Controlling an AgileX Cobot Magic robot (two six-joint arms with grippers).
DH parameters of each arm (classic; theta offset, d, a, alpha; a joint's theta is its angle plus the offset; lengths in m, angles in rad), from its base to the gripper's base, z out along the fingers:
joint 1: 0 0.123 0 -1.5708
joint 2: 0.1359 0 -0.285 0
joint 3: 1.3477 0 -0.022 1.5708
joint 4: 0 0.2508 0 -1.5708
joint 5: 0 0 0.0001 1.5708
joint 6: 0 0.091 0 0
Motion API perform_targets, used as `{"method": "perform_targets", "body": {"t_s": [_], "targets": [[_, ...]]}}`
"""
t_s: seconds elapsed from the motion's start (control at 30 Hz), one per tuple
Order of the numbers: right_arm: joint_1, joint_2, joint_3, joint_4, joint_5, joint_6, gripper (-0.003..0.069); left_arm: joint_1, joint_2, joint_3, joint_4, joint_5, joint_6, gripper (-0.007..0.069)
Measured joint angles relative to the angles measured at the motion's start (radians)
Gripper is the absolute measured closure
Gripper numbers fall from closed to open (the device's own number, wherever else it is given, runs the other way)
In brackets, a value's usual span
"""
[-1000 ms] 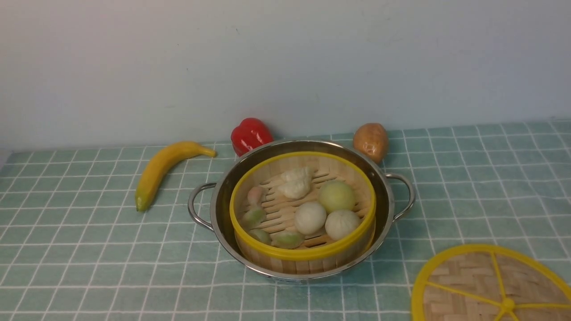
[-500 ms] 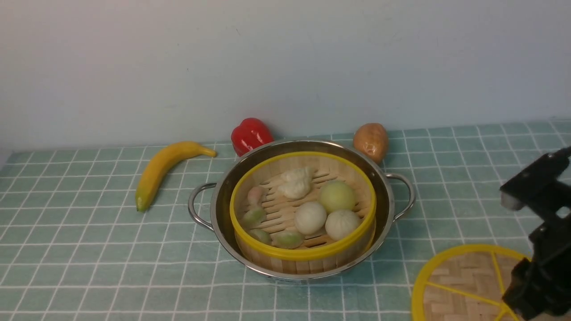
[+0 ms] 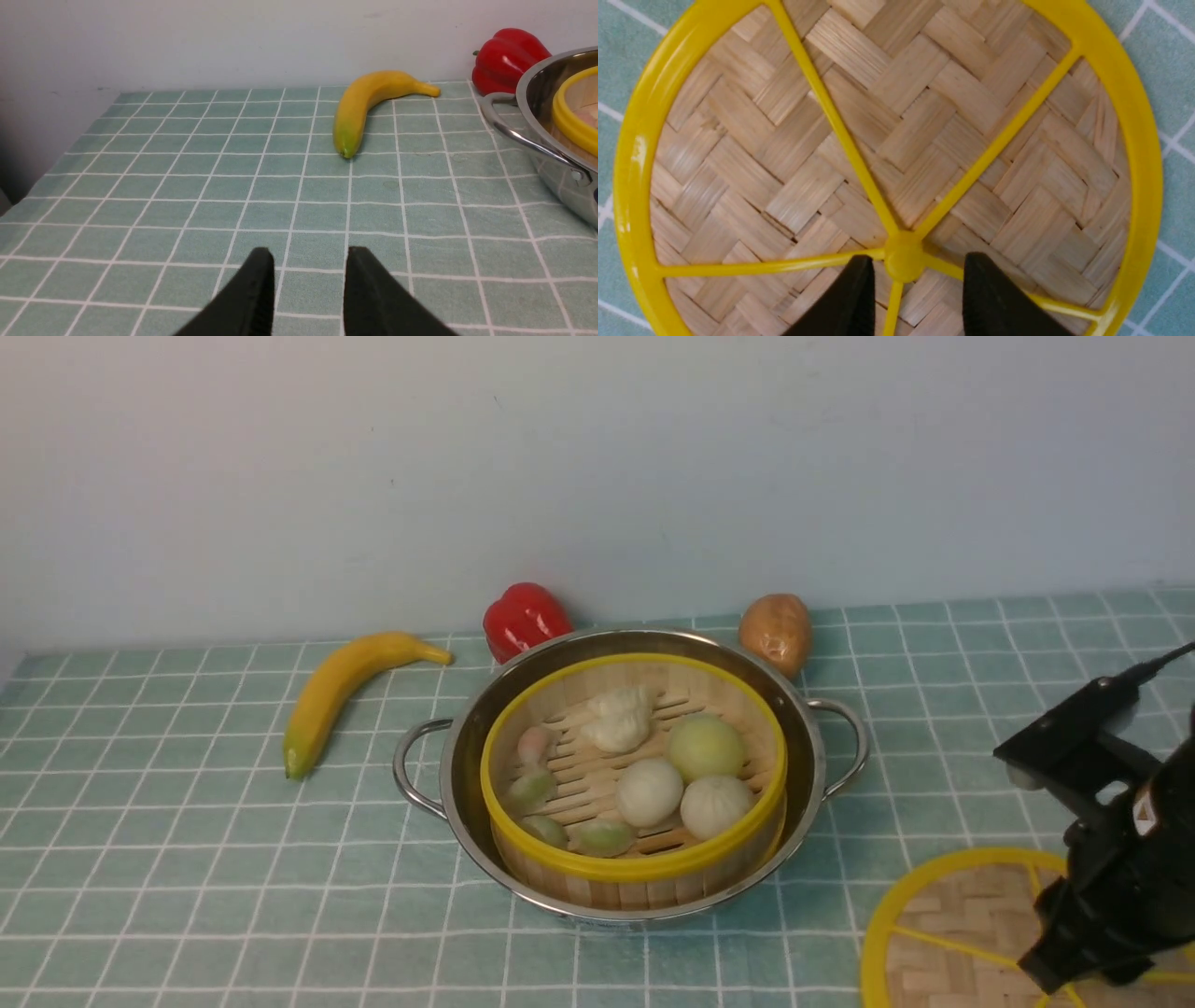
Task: Place the steamer in the pot on the blue tablecloth, and put the lid on the steamer.
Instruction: 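Move the gripper down to the bamboo steamer lid and grasp its center knob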
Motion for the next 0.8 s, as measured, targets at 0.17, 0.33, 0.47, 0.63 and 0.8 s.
{"method": "perform_targets", "body": {"t_s": [0.17,0.33,0.47,0.63,0.8], "targets": [[0.0,0.048,-0.001,0.0,-0.004,0.0,0.0374,0.0,0.0,0.0,0.0,0.0,0.0,0.0413],[0.0,0.102,-0.001,0.0,-0.01,0.012,0.0374,0.0,0.0,0.0,0.0,0.0,0.0,0.0413],[0.0,0.113,-0.005,0.003,-0.009,0.028,0.0382,0.0,0.0,0.0,0.0,0.0,0.0,0.0413],[0.0,0.114,-0.006,0.01,-0.006,0.039,0.0512,0.0,0.0,0.0,0.0,0.0,0.0,0.0413],[0.0,0.114,-0.006,0.017,-0.006,0.056,0.0511,0.0,0.0,0.0,0.0,0.0,0.0,0.0413]]}}
